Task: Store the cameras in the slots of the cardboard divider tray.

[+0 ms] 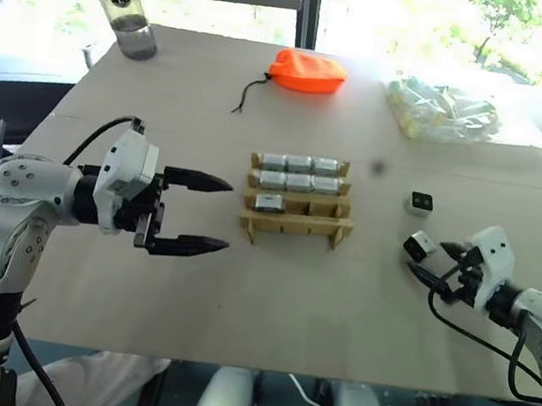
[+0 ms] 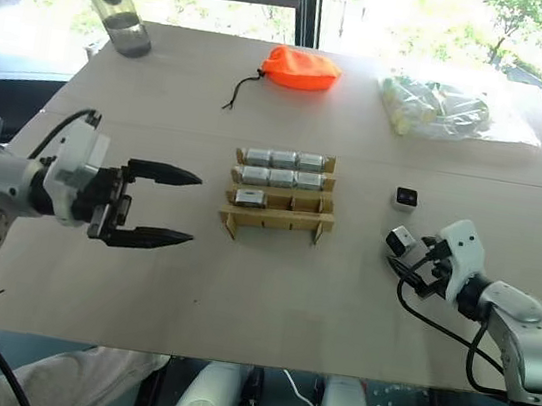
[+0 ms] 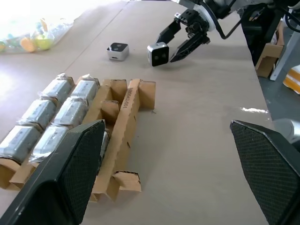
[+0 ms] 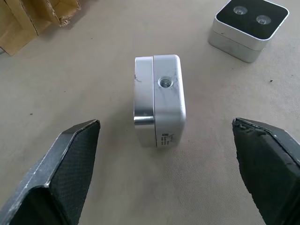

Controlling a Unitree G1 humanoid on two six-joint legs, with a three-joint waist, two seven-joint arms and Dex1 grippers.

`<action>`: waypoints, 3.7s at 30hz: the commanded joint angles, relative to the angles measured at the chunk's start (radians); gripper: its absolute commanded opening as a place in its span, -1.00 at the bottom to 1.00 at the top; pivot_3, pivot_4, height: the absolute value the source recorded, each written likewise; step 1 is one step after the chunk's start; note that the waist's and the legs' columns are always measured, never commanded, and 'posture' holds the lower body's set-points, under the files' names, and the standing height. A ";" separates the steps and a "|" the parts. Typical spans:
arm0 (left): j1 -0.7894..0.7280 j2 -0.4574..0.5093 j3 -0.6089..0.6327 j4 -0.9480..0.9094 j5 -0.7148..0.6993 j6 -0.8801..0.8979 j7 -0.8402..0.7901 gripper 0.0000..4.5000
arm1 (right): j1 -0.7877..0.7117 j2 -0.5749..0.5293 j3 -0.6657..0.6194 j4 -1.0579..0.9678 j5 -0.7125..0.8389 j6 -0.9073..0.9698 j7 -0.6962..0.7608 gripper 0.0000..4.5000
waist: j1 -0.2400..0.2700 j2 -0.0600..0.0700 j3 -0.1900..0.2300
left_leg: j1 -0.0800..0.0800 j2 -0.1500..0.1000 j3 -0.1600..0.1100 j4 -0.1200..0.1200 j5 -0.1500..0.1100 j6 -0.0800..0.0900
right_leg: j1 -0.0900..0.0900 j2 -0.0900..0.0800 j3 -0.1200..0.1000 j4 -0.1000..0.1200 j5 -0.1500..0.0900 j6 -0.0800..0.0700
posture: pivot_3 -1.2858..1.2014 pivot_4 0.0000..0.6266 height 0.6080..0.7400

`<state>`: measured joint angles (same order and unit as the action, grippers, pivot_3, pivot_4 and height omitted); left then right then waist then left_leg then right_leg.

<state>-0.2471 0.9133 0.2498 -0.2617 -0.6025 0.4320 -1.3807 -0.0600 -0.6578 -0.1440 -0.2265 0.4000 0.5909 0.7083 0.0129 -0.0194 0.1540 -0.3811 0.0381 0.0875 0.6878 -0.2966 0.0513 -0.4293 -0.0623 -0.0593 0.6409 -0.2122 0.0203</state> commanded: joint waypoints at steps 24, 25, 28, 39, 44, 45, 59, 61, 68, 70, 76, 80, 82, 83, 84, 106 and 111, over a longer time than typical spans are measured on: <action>0.058 0.074 0.089 0.012 -0.052 -0.057 -0.011 1.00 | -0.464 -0.016 0.275 0.074 -0.035 -0.227 0.392 -0.71 | -0.026 0.001 0.001 | 0.000 0.001 0.000 -0.001 0.000 0.000 | -0.001 0.001 0.000 0.000 0.000 0.000 | 0.03 -0.52 1.00; 0.068 0.072 0.100 0.010 -0.054 -0.060 -0.008 1.00 | -0.514 0.000 0.313 0.116 -0.052 -0.257 0.433 -0.71 | -0.027 0.001 0.001 | 0.000 0.001 0.001 -0.001 0.000 0.000 | -0.002 0.001 0.001 0.000 0.000 0.000 | 0.03 -0.52 1.00; 0.100 0.074 0.132 0.005 -0.057 -0.071 -0.006 1.00 | -0.629 0.049 0.394 0.243 -0.102 -0.332 0.515 -0.71 | -0.025 0.001 0.001 | -0.002 0.001 0.001 -0.001 0.000 0.000 | -0.003 0.001 0.000 0.000 0.000 0.000 | 0.03 -0.52 1.00; 0.287 0.032 0.285 -0.057 -0.065 -0.085 0.056 1.00 | -0.961 0.294 0.489 0.825 -0.265 -0.662 0.628 -0.71 | -0.030 0.002 0.002 | -0.002 0.001 0.001 -0.002 0.000 0.000 | -0.004 -0.001 -0.001 0.000 0.000 -0.001 | 0.03 -0.52 1.00; 0.332 0.006 0.298 -0.083 -0.076 -0.088 0.083 1.00 | -1.028 0.361 0.483 0.990 -0.306 -0.761 0.646 -0.71 | -0.028 0.002 0.002 | -0.003 0.001 0.000 -0.002 0.000 -0.001 | -0.004 -0.002 -0.003 0.000 0.000 -0.001 | 0.03 -0.52 1.00; 0.335 0.003 0.299 -0.086 -0.078 -0.088 0.087 1.00 | -1.032 0.369 0.483 1.012 -0.312 -0.773 0.651 -0.71 | -0.028 0.002 0.002 | -0.003 0.001 0.000 -0.002 0.000 -0.001 | -0.004 -0.002 -0.002 0.000 0.000 -0.001 | 0.03 -0.52 1.00; 0.332 0.010 0.288 -0.048 -0.072 -0.122 0.089 1.00 | -1.040 0.418 0.485 1.138 -0.391 -0.788 0.660 -0.71 | -0.033 0.003 0.002 | -0.002 0.001 0.000 -0.003 0.000 -0.001 | -0.004 -0.003 -0.003 0.001 0.001 -0.001 | 0.03 -0.52 1.00; 0.324 0.010 0.279 -0.043 -0.070 -0.127 0.089 1.00 | -1.041 0.428 0.482 1.147 -0.392 -0.754 0.672 -0.71 | -0.033 0.003 0.002 | -0.002 0.000 0.001 -0.003 0.000 -0.001 | -0.004 -0.004 -0.003 0.000 0.001 -0.001 | 0.03 -0.52 1.00; 0.303 0.015 0.262 -0.029 -0.071 -0.129 0.082 1.00 | -1.058 0.446 0.433 1.153 -0.374 -0.707 0.655 0.32 | -0.044 0.004 0.003 | -0.002 0.001 0.000 -0.003 0.000 -0.001 | -0.004 -0.004 -0.003 0.001 0.001 -0.001 | 0.03 -0.52 1.00; 0.295 0.016 0.257 -0.028 -0.073 -0.127 0.081 1.00 | -1.055 0.431 0.420 1.105 -0.354 -0.664 0.682 0.72 | -0.047 0.004 0.003 | -0.002 0.000 0.000 -0.003 0.000 -0.001 | -0.003 -0.004 -0.004 0.001 0.001 -0.001 | 0.03 -0.52 1.00; 0.262 0.011 0.226 -0.024 -0.079 -0.120 0.073 1.00 | -0.974 0.318 0.339 0.798 -0.263 -0.513 0.695 0.72 | -0.042 0.005 0.004 | -0.004 0.000 -0.002 -0.003 0.000 -0.002 | -0.004 -0.008 -0.006 0.000 0.001 -0.001 | 0.03 -0.52 1.00; 0.227 0.012 0.192 -0.029 -0.087 -0.113 0.069 1.00 | -0.853 0.174 0.244 0.600 -0.209 -0.388 0.651 0.72 | -0.038 0.005 0.004 | -0.005 -0.001 -0.004 -0.003 0.000 -0.002 | -0.004 -0.008 -0.008 -0.001 0.001 -0.001 | 0.03 -0.52 1.00; 0.202 0.013 0.171 -0.025 -0.089 -0.111 0.061 1.00 | -0.805 0.089 0.211 0.602 -0.223 -0.381 0.626 0.72 | -0.027 0.005 0.004 | -0.005 -0.001 -0.004 -0.003 0.000 -0.002 | -0.003 -0.008 -0.008 -0.001 0.001 -0.001 | 0.03 -0.52 1.00; 0.187 0.014 0.159 -0.019 -0.087 -0.111 0.058 1.00 | -0.792 0.054 0.198 0.624 -0.236 -0.379 0.601 0.72 | -0.024 0.005 0.004 | -0.005 -0.001 -0.004 -0.003 0.000 -0.002 | -0.003 -0.008 -0.008 -0.001 0.001 -0.001 | 0.03 -0.52 1.00; 0.171 0.014 0.147 -0.013 -0.085 -0.114 0.054 1.00 | -0.784 0.029 0.185 0.649 -0.247 -0.386 0.568 0.72 | -0.024 0.005 0.004 | -0.005 -0.002 -0.003 -0.003 0.000 -0.001 | -0.003 -0.008 -0.008 -0.001 0.001 -0.001 | 0.03 -0.52 1.00; 0.085 -0.005 0.069 0.022 -0.077 -0.127 0.028 1.00 | -0.414 0.417 -0.014 0.279 -0.336 -0.062 -0.498 0.72 | -0.026 0.006 0.004 | -0.003 0.000 0.002 -0.003 0.000 -0.002 | -0.004 -0.002 -0.001 0.000 0.000 0.000 | 0.03 -0.52 1.00; 0.076 0.003 0.073 0.033 -0.072 -0.131 0.024 1.00 | -0.405 0.483 -0.045 0.265 -0.310 -0.027 -0.589 0.72 | -0.030 0.006 0.004 | -0.002 0.000 0.002 -0.004 0.000 -0.002 | -0.004 -0.002 -0.001 0.000 0.000 0.000 | 0.03 -0.52 1.00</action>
<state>-0.1559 0.9016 0.3040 -0.2234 -0.6694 0.3172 -1.3521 -0.4654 -0.1776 -0.1637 0.0820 0.0776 0.5592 0.1509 -0.0170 -0.0134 0.1583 -0.3835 0.0384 0.0894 0.6838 -0.2961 0.0493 -0.4334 -0.0640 -0.0602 0.6411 -0.2118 0.0200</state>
